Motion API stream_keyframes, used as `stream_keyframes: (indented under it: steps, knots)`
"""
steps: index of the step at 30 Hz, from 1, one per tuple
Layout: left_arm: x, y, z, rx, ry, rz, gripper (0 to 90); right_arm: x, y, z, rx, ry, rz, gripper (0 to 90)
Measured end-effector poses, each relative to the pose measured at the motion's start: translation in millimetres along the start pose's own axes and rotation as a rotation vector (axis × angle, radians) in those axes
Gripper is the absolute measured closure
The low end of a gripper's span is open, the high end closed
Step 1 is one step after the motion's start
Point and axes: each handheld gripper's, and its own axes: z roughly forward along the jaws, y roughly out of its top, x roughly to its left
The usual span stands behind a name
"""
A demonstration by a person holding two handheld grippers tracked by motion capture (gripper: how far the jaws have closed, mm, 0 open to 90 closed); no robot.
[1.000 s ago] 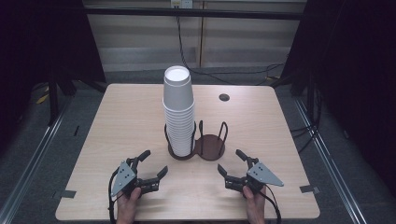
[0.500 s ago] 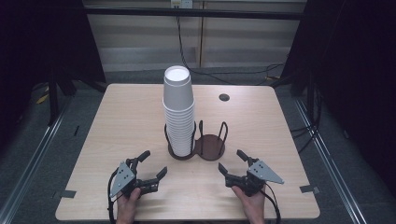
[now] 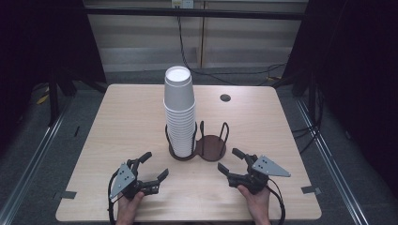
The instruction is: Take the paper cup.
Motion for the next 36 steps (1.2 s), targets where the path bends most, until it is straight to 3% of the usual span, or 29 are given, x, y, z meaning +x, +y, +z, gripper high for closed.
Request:
stream_keyframes:
  steps: [10, 12, 14, 18, 23, 30, 34, 36]
  knots:
    - [-0.4, 0.0, 0.3, -0.004, 0.003, -0.006, 15.4, 0.2, 25.4, 6.9, 0.055, 0.021, -0.026, 22.1]
    - [-0.3, 0.0, 0.2, -0.002, 0.003, -0.005, 15.4, 2.0, 30.7, 9.0, 0.068, 0.000, -0.039, 22.2]
    - [-0.2, 0.0, 0.1, -0.001, 0.003, -0.003, 15.4, 3.9, 34.2, 10.6, 0.044, -0.003, -0.032, 22.3]
    - [-0.4, -0.1, 0.2, -0.003, 0.003, -0.005, 15.4, 4.9, 41.8, 14.9, 0.022, 0.014, -0.022, 21.9]
    - [-0.3, 0.0, 0.2, -0.003, 0.004, -0.004, 15.6, 6.0, 53.0, 22.3, 0.044, 0.051, -0.013, 20.6]
    - [-0.4, -0.1, 0.3, -0.003, 0.003, -0.006, 15.4, 8.5, 65.7, 32.1, 0.048, 0.111, -0.034, 20.6]
    - [-0.4, -0.1, 0.3, -0.004, 0.003, -0.006, 15.5, 7.5, 72.2, 35.1, 0.042, 0.128, -0.029, 21.0]
    - [-0.2, 0.0, 0.1, -0.002, 0.003, -0.004, 15.6, 6.3, 77.5, 37.0, 0.053, 0.121, -0.053, 24.0]
